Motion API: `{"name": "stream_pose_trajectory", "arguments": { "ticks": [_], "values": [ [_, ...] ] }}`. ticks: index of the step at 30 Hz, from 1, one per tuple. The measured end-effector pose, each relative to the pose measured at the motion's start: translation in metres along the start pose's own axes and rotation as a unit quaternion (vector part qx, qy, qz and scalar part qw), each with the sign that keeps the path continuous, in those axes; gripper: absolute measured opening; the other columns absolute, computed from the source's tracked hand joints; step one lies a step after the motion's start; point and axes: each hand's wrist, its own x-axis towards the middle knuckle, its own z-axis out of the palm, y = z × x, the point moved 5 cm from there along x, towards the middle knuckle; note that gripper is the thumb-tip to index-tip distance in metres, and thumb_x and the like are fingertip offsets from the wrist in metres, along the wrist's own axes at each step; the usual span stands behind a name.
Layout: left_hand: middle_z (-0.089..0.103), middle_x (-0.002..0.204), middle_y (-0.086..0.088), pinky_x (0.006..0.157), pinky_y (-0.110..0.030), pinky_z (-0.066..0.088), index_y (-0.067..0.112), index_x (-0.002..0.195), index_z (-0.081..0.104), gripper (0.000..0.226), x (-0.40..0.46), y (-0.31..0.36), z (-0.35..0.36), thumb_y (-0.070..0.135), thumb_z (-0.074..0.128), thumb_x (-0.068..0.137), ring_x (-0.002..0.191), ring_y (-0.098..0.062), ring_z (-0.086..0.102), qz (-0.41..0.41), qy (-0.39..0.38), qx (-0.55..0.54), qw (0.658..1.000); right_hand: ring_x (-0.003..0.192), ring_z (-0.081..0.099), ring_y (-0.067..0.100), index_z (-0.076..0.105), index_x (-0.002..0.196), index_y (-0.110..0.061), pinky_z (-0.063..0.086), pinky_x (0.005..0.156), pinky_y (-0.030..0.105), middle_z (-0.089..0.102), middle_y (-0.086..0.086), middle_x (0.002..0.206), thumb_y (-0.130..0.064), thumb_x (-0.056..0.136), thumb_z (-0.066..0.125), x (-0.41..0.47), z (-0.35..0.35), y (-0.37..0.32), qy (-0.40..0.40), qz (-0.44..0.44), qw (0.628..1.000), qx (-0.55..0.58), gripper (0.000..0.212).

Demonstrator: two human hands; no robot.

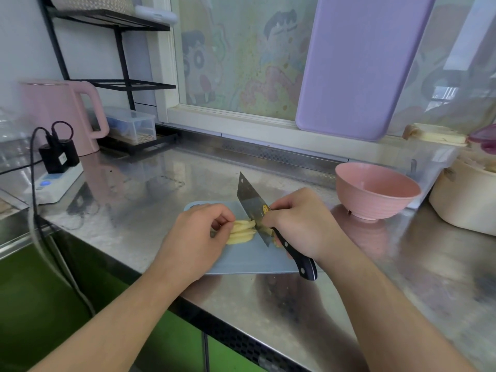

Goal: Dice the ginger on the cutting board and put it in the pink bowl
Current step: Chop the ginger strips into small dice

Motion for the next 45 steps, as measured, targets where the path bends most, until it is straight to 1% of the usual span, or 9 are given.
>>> {"name": "stream_pose_trajectory", "arguments": {
  "ticks": [5, 8, 11, 17, 24, 31, 36, 41, 45],
  "values": [
    [0.064, 0.096, 0.023, 0.076, -0.006, 0.041, 0.033, 0.102, 0.069, 0.031, 0.000, -0.003, -0.003, 0.005, 0.065, 0.089, 0.095, 0.005, 0.058, -0.015, 0.012, -0.013, 1.000, 0.046, 0.040, 0.022, 0.059, 0.071, 0.008, 0.039, 0.053, 0.037, 0.053, 0.015, 0.055, -0.013, 0.072, 0.062, 0.000, -0.001, 0.001, 0.003, 0.004, 1.000, 0.002, 0.022],
    [0.058, 0.097, 0.021, 0.075, -0.015, 0.043, 0.037, 0.098, 0.061, 0.030, 0.000, -0.007, -0.003, 0.012, 0.070, 0.084, 0.091, 0.001, 0.056, -0.045, 0.012, -0.005, 0.999, 0.048, 0.040, 0.023, 0.056, 0.070, 0.008, 0.040, 0.054, 0.038, 0.050, 0.014, 0.054, -0.014, 0.069, 0.060, 0.001, -0.002, 0.001, 0.012, 0.006, 1.000, -0.006, 0.023],
    [0.062, 0.091, 0.019, 0.071, -0.013, 0.043, 0.037, 0.091, 0.065, 0.023, 0.001, -0.007, -0.001, 0.015, 0.069, 0.086, 0.086, 0.001, 0.059, -0.039, 0.003, 0.003, 0.999, 0.048, 0.041, 0.023, 0.056, 0.069, 0.007, 0.040, 0.054, 0.038, 0.050, 0.014, 0.054, -0.015, 0.068, 0.059, 0.000, -0.002, 0.000, 0.012, 0.004, 1.000, -0.009, 0.023],
    [0.067, 0.091, 0.022, 0.070, -0.009, 0.042, 0.035, 0.097, 0.073, 0.021, 0.001, -0.004, -0.001, 0.014, 0.068, 0.094, 0.087, 0.004, 0.062, -0.009, 0.000, 0.014, 1.000, 0.046, 0.042, 0.022, 0.060, 0.070, 0.007, 0.040, 0.054, 0.037, 0.054, 0.013, 0.054, -0.012, 0.074, 0.063, -0.002, -0.001, -0.002, 0.004, 0.000, 1.000, 0.000, 0.020],
    [0.064, 0.110, 0.013, 0.089, -0.041, 0.059, 0.029, 0.109, 0.069, 0.038, 0.002, -0.015, 0.000, 0.000, 0.056, 0.087, 0.099, -0.010, 0.062, -0.055, 0.022, 0.031, 0.998, 0.048, 0.042, 0.022, 0.062, 0.072, 0.007, 0.041, 0.055, 0.038, 0.057, 0.026, 0.059, -0.015, 0.072, 0.063, -0.001, -0.001, -0.002, 0.006, 0.005, 1.000, -0.001, 0.022],
    [0.064, 0.106, 0.014, 0.085, -0.027, 0.055, 0.030, 0.108, 0.069, 0.035, 0.003, -0.017, 0.001, 0.003, 0.063, 0.087, 0.093, -0.004, 0.061, -0.053, 0.021, 0.022, 0.998, 0.049, 0.042, 0.021, 0.062, 0.072, 0.007, 0.041, 0.055, 0.038, 0.060, 0.029, 0.063, -0.014, 0.073, 0.062, -0.002, 0.000, -0.003, 0.006, 0.003, 1.000, -0.001, 0.021],
    [0.065, 0.103, 0.017, 0.086, -0.025, 0.054, 0.032, 0.105, 0.068, 0.035, 0.002, -0.017, 0.002, 0.002, 0.062, 0.089, 0.093, -0.003, 0.060, -0.055, 0.011, 0.026, 0.998, 0.048, 0.041, 0.021, 0.061, 0.071, 0.008, 0.040, 0.054, 0.038, 0.055, 0.015, 0.055, -0.014, 0.073, 0.062, -0.002, 0.000, -0.002, 0.005, 0.003, 1.000, 0.002, 0.021],
    [0.063, 0.101, 0.016, 0.079, -0.015, 0.045, 0.032, 0.101, 0.066, 0.032, 0.002, -0.017, 0.002, 0.002, 0.066, 0.092, 0.090, -0.002, 0.060, -0.047, 0.015, 0.023, 0.999, 0.048, 0.041, 0.021, 0.061, 0.071, 0.008, 0.039, 0.055, 0.037, 0.057, 0.027, 0.059, -0.012, 0.074, 0.062, -0.003, -0.001, -0.004, 0.005, -0.001, 1.000, 0.000, 0.021],
    [0.060, 0.098, 0.018, 0.084, -0.030, 0.055, 0.035, 0.095, 0.067, 0.025, 0.001, -0.013, -0.002, 0.011, 0.065, 0.088, 0.092, -0.006, 0.059, -0.068, 0.013, 0.029, 0.997, 0.048, 0.041, 0.021, 0.060, 0.072, 0.009, 0.039, 0.055, 0.038, 0.056, 0.025, 0.058, -0.012, 0.073, 0.062, -0.003, -0.001, -0.003, 0.003, 0.001, 1.000, 0.001, 0.022]
  ]
}}
